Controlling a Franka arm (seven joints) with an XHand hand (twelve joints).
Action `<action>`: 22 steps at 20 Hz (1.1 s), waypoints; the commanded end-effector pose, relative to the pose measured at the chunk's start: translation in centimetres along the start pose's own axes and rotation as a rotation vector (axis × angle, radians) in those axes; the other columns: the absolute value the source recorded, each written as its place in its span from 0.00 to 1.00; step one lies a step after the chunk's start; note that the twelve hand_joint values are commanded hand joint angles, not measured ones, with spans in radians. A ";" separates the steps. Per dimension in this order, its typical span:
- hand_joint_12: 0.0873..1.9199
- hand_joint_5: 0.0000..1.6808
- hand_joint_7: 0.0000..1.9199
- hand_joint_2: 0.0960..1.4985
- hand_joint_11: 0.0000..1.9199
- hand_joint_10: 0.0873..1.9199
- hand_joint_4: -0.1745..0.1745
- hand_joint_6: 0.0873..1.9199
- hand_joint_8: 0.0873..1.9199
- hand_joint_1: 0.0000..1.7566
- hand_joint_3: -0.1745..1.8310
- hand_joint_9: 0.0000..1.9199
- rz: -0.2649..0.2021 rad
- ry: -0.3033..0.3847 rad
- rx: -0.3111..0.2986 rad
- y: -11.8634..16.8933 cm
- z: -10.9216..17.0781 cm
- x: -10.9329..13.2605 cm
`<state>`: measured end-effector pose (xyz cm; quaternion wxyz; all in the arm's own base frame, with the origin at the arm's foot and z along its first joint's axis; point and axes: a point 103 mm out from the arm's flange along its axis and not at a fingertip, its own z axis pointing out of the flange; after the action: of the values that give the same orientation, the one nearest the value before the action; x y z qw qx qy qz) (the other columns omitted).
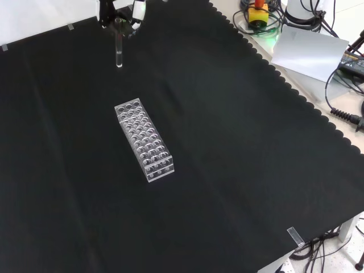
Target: Put the test tube back in the rack.
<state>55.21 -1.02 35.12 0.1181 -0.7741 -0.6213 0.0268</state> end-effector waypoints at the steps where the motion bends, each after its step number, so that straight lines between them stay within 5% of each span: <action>1: 0.47 0.74 0.68 0.36 0.59 0.32 0.00 0.35 0.35 0.75 0.47 0.81 -0.086 0.029 0.023 0.2 1.1 4.8; 7: 0.47 0.74 0.68 0.36 0.59 0.32 0.00 0.35 0.35 0.75 0.47 0.81 -0.135 0.018 0.059 0.6 2.7 7.0; 22: 0.47 0.74 0.68 0.36 0.59 0.32 0.00 0.35 0.35 0.75 0.47 0.80 -0.145 0.022 0.137 1.8 7.1 7.4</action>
<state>57.10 6.33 29.76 0.1710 -0.7223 -0.6685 0.0474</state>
